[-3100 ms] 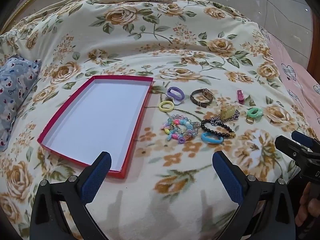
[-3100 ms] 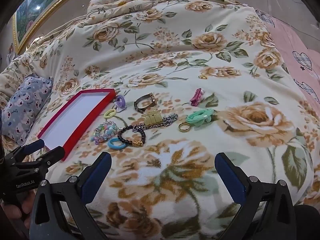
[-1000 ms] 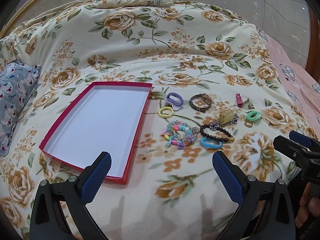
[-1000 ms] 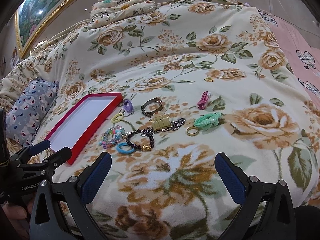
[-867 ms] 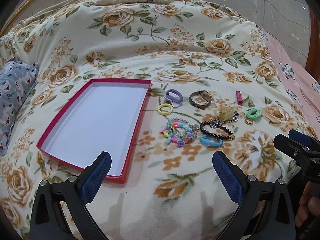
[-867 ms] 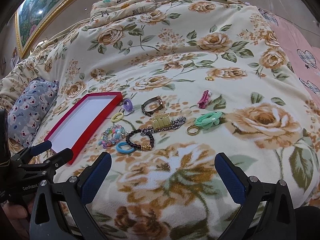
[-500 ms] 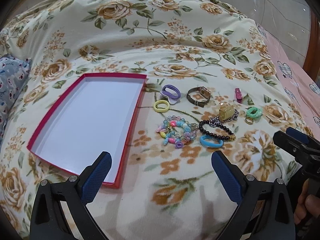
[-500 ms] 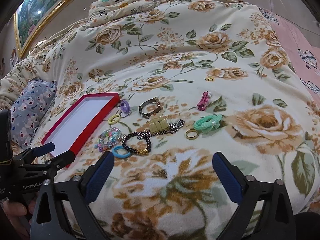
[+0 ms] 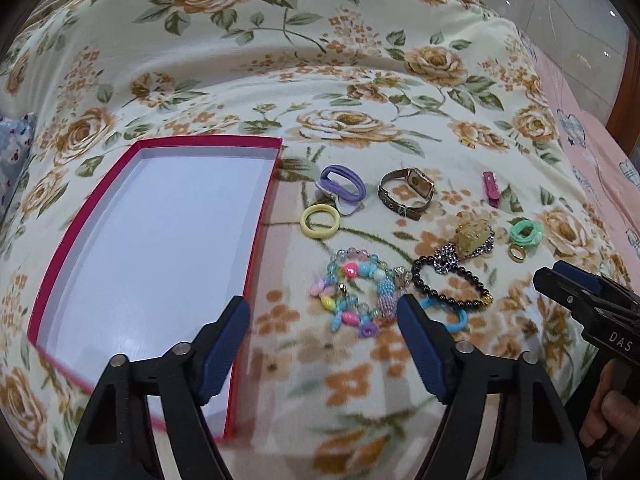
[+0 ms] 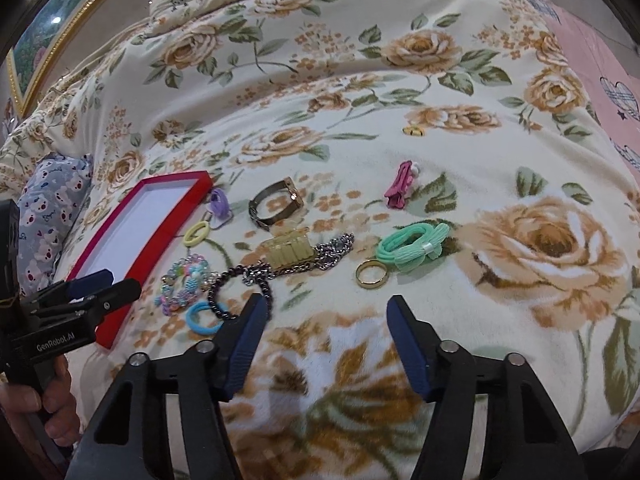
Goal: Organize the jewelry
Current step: 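Grasp the pastel beaded bracelet with the left tool while the right tool grasps the gold ring, then carry the bracelet and ring into the red-rimmed white box and open both tools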
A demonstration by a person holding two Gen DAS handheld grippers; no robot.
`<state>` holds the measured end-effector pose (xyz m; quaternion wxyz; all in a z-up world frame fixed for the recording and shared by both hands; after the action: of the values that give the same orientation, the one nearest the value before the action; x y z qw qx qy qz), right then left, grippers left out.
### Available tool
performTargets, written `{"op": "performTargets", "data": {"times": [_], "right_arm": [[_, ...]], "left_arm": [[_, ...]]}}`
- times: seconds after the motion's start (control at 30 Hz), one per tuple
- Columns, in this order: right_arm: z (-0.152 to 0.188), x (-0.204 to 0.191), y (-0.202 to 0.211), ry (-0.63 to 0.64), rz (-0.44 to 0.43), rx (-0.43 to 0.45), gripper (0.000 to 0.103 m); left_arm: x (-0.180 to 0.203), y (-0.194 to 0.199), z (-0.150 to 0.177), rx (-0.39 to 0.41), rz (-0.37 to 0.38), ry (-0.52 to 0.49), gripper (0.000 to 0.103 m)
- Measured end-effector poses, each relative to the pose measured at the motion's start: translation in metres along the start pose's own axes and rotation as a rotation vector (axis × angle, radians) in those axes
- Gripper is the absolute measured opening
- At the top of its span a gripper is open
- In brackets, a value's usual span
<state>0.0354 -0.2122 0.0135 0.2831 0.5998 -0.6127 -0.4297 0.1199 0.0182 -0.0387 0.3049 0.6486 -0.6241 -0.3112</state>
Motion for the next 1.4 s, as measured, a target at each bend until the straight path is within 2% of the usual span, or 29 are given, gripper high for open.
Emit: {"op": "performTargets", "data": {"times": [0.13, 0.23, 0.47, 0.53, 0.6, 0.63, 0.67, 0.7, 0.77, 0.8, 1.13, 1.4], "right_arm": [[-0.004, 0.009, -0.013, -0.017, 0.016, -0.030, 0.055], [-0.007, 0.017, -0.021, -0.030, 0.031, -0.051, 0.048], [-0.015, 0.025, -0.043, -0.029, 0.059, -0.086, 0.046], [-0.017, 0.024, -0.047, -0.014, 0.072, -0.087, 0.044], [-0.018, 0.023, -0.051, 0.000, 0.083, -0.087, 0.038], [-0.019, 0.022, -0.052, 0.006, 0.089, -0.086, 0.028], [-0.019, 0.022, -0.052, 0.011, 0.092, -0.085, 0.023], [-0.019, 0.022, -0.051, 0.010, 0.087, -0.084, 0.023], [-0.019, 0.022, -0.049, 0.008, 0.076, -0.077, 0.023], [-0.019, 0.021, -0.046, 0.007, 0.067, -0.073, 0.023], [-0.025, -0.003, -0.021, 0.028, -0.012, -0.025, 0.023], [-0.031, -0.026, -0.007, 0.054, -0.057, 0.008, 0.023]], "left_arm": [[0.004, -0.018, -0.008, -0.043, 0.013, -0.021, 0.058], [0.007, -0.030, -0.011, -0.069, 0.029, -0.030, 0.054], [0.009, -0.053, -0.017, -0.116, 0.064, -0.029, 0.041], [0.009, -0.057, -0.018, -0.120, 0.061, -0.030, 0.034], [0.010, -0.061, -0.018, -0.124, 0.058, -0.033, 0.029], [0.010, -0.062, -0.019, -0.124, 0.062, -0.033, 0.024], [0.011, -0.063, -0.019, -0.122, 0.063, -0.035, 0.020], [0.012, -0.064, -0.019, -0.119, 0.064, -0.036, 0.014], [0.011, -0.062, -0.019, -0.110, 0.074, -0.033, 0.012], [0.010, -0.060, -0.020, -0.105, 0.082, -0.030, 0.007], [0.007, -0.018, -0.017, -0.014, 0.109, -0.033, 0.007], [-0.009, 0.025, -0.017, 0.049, 0.139, -0.002, 0.007]]}}
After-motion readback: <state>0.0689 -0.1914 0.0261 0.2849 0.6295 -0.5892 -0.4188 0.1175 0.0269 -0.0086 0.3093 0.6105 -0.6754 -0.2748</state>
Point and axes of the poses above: each gripper's, at about its wrist camera, not at the fingertips, and y roughly against the way its jaws point, x to its right, z to its underside, the point moved 3 cm from there along -y, roughly the way its jaws point, and after that the axes turned 7 degrees about -z, right-handed, at the moved point
